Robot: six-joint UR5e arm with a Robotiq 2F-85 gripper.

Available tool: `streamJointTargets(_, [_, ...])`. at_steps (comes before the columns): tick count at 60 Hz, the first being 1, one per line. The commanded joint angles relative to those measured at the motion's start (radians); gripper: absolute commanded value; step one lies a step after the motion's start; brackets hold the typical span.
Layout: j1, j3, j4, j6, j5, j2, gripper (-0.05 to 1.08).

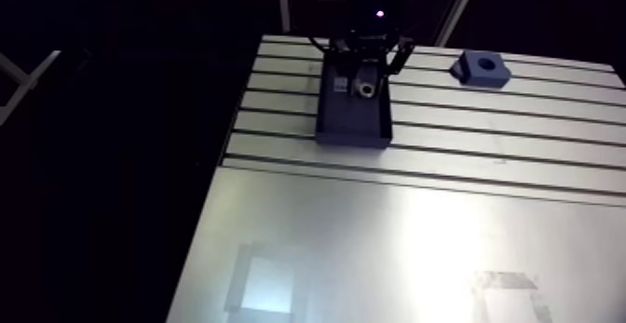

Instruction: Pick up the bearing and press it into the housing until flush.

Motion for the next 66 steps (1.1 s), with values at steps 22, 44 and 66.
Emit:
streamJointTargets(22, [0.0,0.006,-0.003,0.003,-0.001,-0.008,0.48])
streamJointTargets(44, [0.0,0.011,-0.026,0.001,-0.001,-0.008,0.49])
streamJointTargets(66, [0.0,0.013,-0.026,0.001,0.001,-0.008,0.49])
